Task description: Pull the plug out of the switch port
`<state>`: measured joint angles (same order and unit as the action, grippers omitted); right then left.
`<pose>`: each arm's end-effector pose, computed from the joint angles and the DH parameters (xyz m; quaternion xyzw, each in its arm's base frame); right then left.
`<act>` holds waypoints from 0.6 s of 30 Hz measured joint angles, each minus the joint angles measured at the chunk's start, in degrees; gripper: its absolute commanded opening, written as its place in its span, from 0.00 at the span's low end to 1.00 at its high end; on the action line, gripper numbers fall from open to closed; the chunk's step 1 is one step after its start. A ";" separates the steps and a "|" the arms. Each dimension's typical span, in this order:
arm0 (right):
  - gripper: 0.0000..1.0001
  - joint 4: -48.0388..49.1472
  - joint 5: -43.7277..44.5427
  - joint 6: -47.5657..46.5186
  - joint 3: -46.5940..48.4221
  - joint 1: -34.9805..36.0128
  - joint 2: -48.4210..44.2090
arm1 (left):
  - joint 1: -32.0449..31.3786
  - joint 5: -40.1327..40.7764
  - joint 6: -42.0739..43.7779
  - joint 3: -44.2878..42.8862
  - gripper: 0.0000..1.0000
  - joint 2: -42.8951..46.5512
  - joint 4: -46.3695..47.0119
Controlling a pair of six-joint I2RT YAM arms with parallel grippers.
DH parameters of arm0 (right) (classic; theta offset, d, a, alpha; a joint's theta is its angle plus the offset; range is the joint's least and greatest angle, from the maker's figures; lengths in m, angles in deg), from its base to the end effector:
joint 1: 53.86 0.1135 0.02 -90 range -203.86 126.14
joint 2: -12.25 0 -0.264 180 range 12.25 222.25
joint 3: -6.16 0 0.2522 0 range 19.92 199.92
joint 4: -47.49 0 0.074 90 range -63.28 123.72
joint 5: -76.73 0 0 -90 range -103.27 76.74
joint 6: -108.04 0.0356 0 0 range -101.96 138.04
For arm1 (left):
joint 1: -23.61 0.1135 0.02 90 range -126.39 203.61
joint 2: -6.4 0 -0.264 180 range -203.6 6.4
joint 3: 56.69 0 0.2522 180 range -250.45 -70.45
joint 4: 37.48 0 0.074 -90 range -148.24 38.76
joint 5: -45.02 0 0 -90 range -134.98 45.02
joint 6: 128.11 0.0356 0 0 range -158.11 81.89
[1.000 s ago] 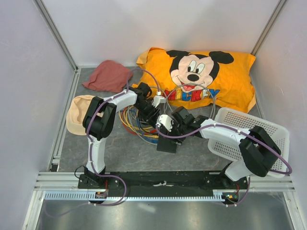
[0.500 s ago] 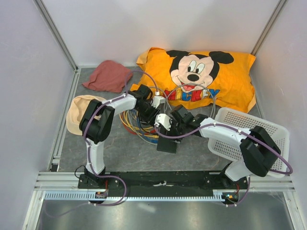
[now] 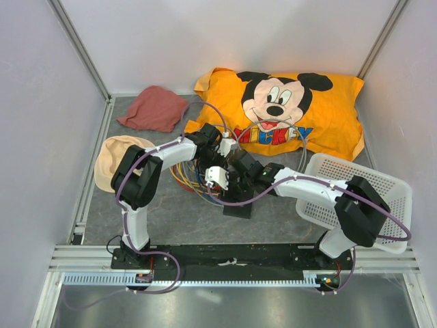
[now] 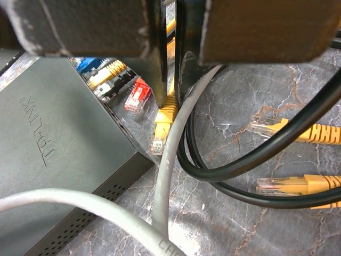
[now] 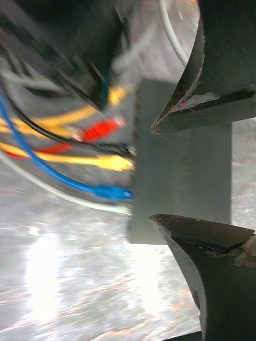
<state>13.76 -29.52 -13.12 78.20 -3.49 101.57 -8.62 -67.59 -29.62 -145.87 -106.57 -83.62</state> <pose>0.2001 0.2572 0.2185 -0.6451 0.6760 0.1865 0.3035 0.3230 -0.2198 0.1545 0.3680 0.8934 -0.2241 0.1275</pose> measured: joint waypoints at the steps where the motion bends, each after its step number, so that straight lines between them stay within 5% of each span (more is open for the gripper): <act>1: 0.69 -0.24 0.13 -0.57 -1.18 -0.02 0.00 | 0.02 0.02 0.13 0.00 0.02 0.04 -0.02; 18: 0.65 -1.09 5.60 -13.49 -16.22 -2.16 -10.93 | 7.41 12.28 13.22 -4.63 0.03 -0.26 -9.05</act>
<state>12.67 -23.92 -26.60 61.99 -5.66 90.64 -1.21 -55.30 -16.39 -150.50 -106.83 -92.67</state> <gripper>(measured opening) 0.649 0.023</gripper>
